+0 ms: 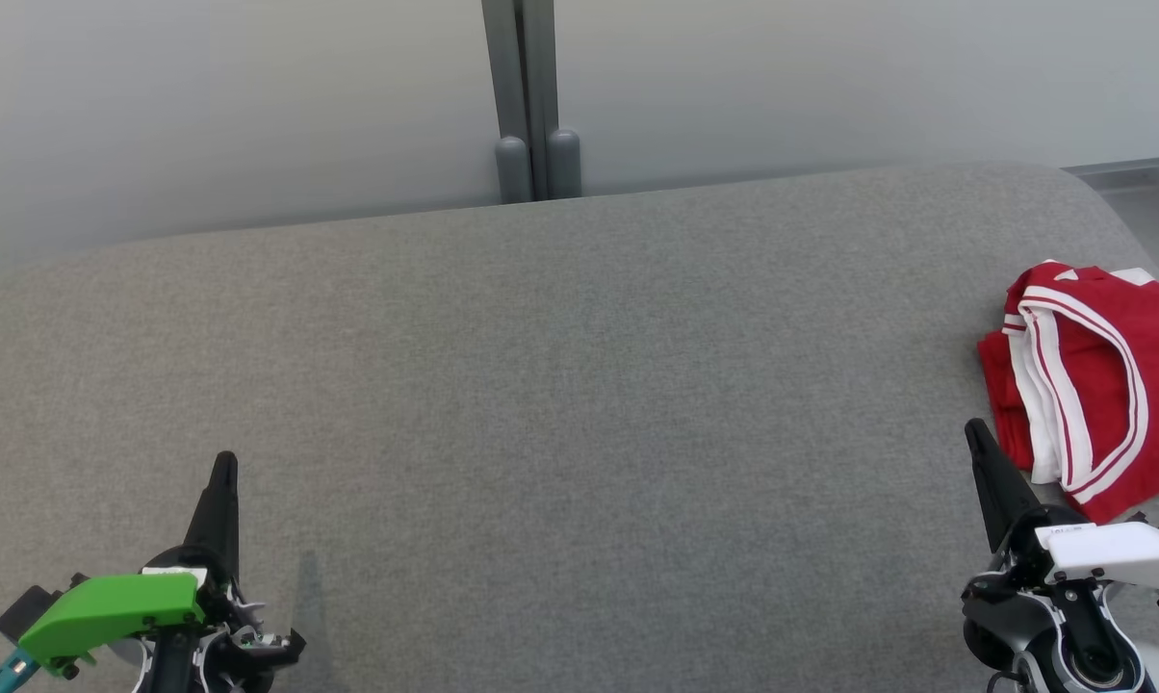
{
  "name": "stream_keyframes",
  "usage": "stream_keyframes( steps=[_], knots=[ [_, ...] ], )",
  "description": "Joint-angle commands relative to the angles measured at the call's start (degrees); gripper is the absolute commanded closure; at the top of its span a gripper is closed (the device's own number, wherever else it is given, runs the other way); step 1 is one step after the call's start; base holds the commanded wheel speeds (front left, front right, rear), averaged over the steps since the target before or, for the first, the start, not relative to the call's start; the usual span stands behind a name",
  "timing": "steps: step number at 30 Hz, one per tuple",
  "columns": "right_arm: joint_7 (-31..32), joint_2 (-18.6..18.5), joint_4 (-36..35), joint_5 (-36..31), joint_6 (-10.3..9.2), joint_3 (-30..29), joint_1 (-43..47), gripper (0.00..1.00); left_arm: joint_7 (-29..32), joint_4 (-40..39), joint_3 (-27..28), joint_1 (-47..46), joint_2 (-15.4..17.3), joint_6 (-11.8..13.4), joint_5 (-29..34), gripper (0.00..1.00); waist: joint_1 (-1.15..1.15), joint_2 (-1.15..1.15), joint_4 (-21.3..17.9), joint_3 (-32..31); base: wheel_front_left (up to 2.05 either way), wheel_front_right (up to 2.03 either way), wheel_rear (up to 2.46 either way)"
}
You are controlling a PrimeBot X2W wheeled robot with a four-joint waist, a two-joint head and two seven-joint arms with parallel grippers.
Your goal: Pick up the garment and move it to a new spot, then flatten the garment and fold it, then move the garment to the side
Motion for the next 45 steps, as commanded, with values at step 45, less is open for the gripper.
stream_keyframes(
  steps=[45],
  knots=[
    [0.4, -0.3, -0.4, 1.4, -0.02, -0.2, 0.6, 1.0, 0.4, -0.3, 0.2, -1.0, 0.4, -0.4, -1.5, 1.0, 0.0, 0.0, 0.0, 0.0, 0.0, 0.0, 0.0]
  ],
)
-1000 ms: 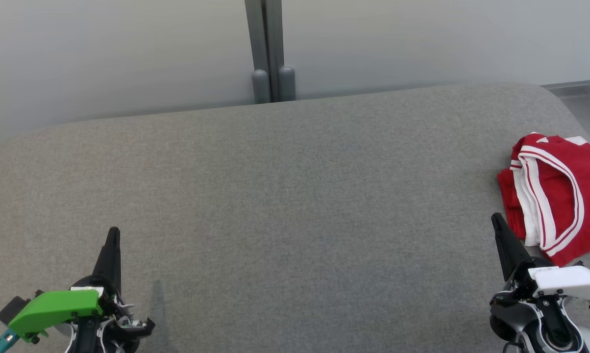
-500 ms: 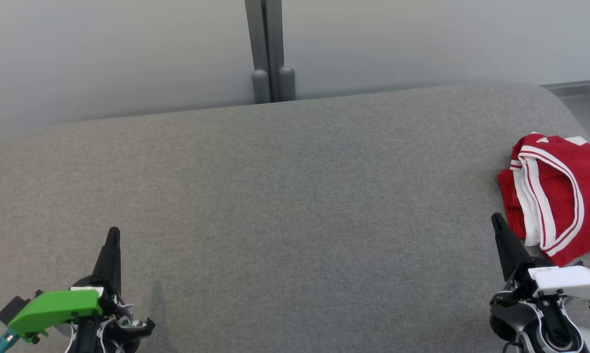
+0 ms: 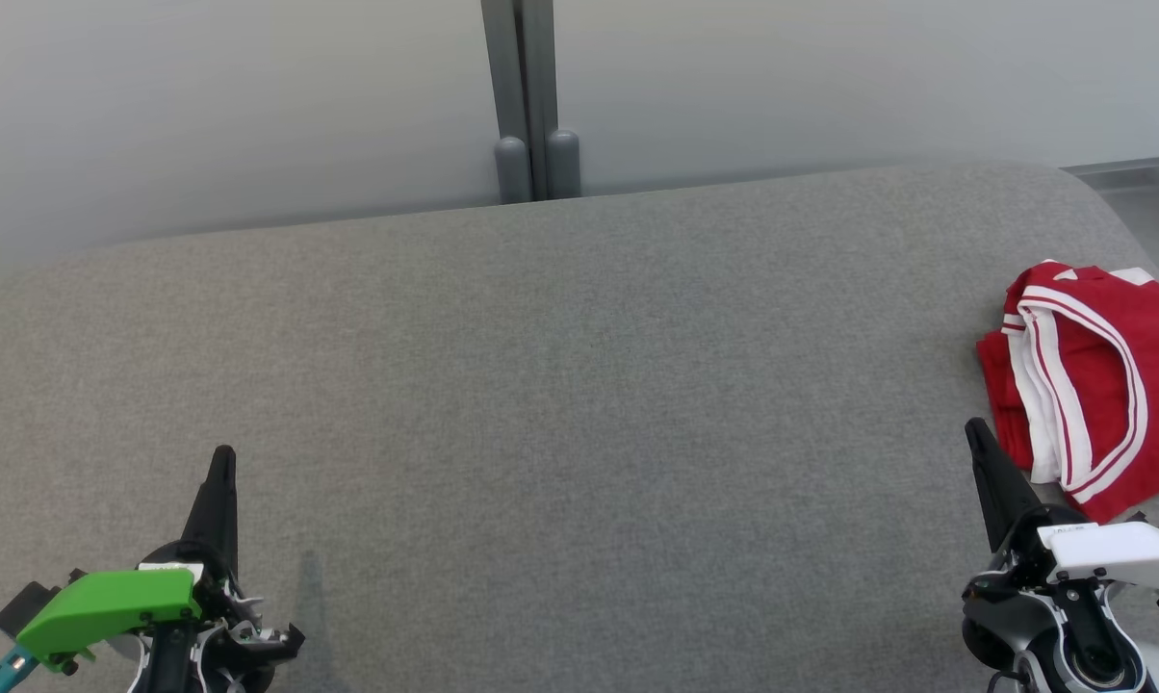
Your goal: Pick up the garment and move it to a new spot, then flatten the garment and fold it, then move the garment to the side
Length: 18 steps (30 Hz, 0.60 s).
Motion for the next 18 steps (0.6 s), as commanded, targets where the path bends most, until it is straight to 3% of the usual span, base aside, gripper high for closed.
stream_keyframes(
  steps=[1, 18],
  knots=[
    [0.1, -0.3, -0.2, 0.2, 0.0, -0.1, 0.6, 1.0, 0.2, -0.1, 0.1, -0.5, 0.4, -0.4, -0.2, 1.0, 0.0, 0.0, 0.0, 0.0, 0.0, 0.0, 0.0],
    [0.1, -0.3, -0.2, 0.2, 0.0, -0.1, 0.6, 1.0, 0.2, -0.1, 0.1, -0.5, 0.4, -0.4, -0.2, 1.0, 0.0, 0.0, 0.0, 0.0, 0.0, 0.0, 0.0]
  ],
)
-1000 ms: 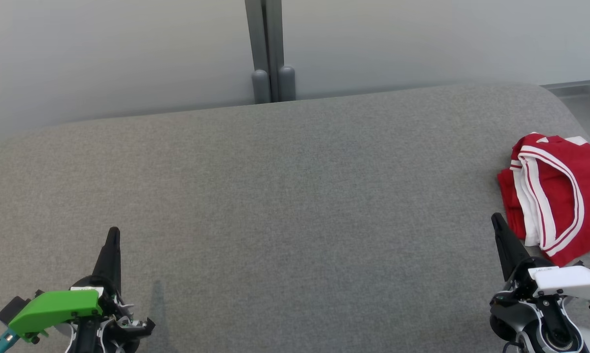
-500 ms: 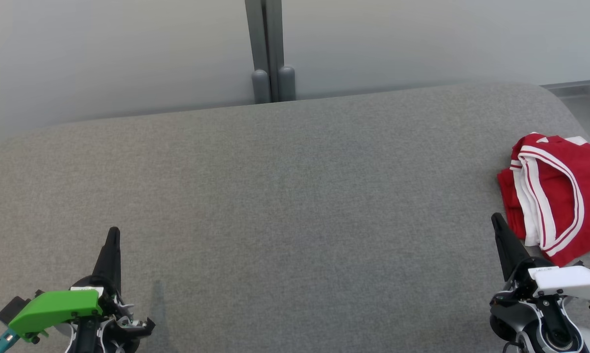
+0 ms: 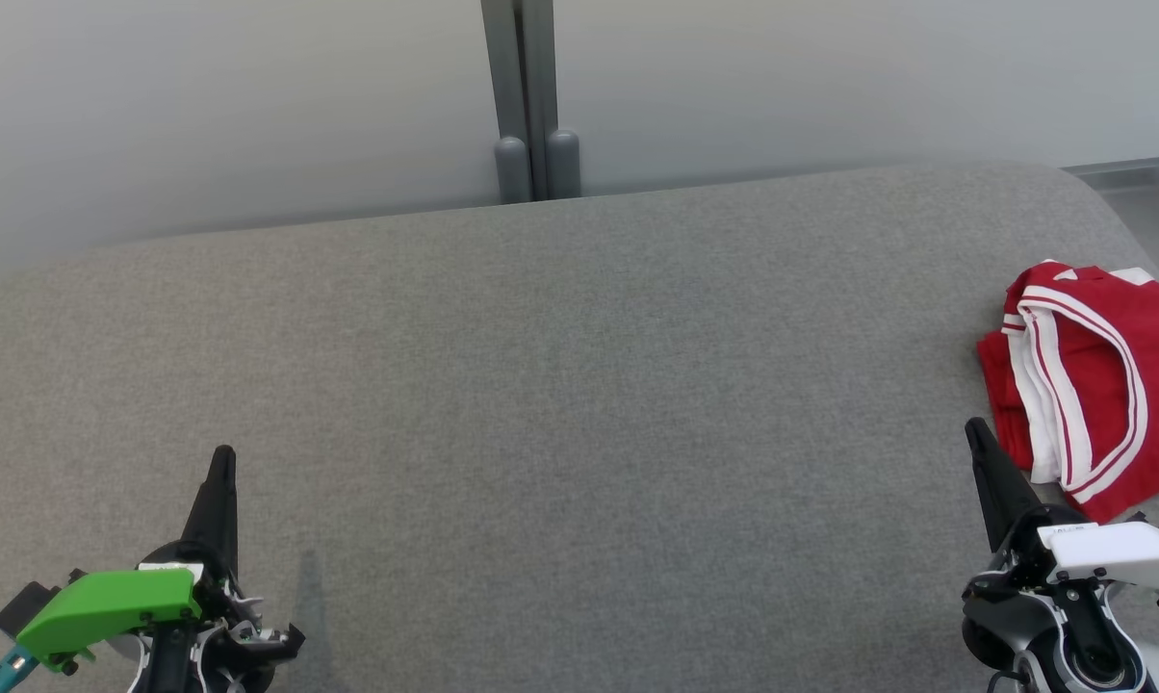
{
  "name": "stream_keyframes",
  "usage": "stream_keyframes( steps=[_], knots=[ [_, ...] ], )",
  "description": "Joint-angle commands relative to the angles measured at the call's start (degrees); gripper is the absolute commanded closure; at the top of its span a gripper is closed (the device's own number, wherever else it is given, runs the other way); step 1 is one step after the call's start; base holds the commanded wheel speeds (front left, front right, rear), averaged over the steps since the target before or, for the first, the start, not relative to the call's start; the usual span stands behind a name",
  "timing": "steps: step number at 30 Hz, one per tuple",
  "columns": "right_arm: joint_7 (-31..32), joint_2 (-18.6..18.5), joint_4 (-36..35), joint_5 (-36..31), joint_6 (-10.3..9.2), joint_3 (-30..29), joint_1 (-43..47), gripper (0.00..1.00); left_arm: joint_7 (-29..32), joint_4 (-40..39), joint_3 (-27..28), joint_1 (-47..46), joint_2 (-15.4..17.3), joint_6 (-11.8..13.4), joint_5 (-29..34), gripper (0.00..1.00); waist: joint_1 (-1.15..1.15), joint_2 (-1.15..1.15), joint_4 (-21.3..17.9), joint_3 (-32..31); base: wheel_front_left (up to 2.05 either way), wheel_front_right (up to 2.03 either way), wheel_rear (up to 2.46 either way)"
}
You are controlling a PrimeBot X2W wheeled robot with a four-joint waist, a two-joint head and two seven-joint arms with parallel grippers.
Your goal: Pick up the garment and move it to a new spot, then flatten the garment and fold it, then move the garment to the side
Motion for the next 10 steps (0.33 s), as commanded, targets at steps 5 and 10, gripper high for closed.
stream_keyframes(
  steps=[5, 10],
  knots=[
    [0.1, -0.3, -0.2, 0.2, 0.0, -0.1, 0.6, 1.0, 0.2, -0.1, 0.1, -0.5, 0.4, -0.4, -0.2, 1.0, 0.0, 0.0, 0.0, 0.0, 0.0, 0.0, 0.0],
    [0.1, -0.3, -0.2, 0.2, 0.0, -0.1, 0.6, 1.0, 0.2, -0.1, 0.1, -0.5, 0.4, -0.4, -0.2, 1.0, 0.0, 0.0, 0.0, 0.0, 0.0, 0.0, 0.0]
  ],
)
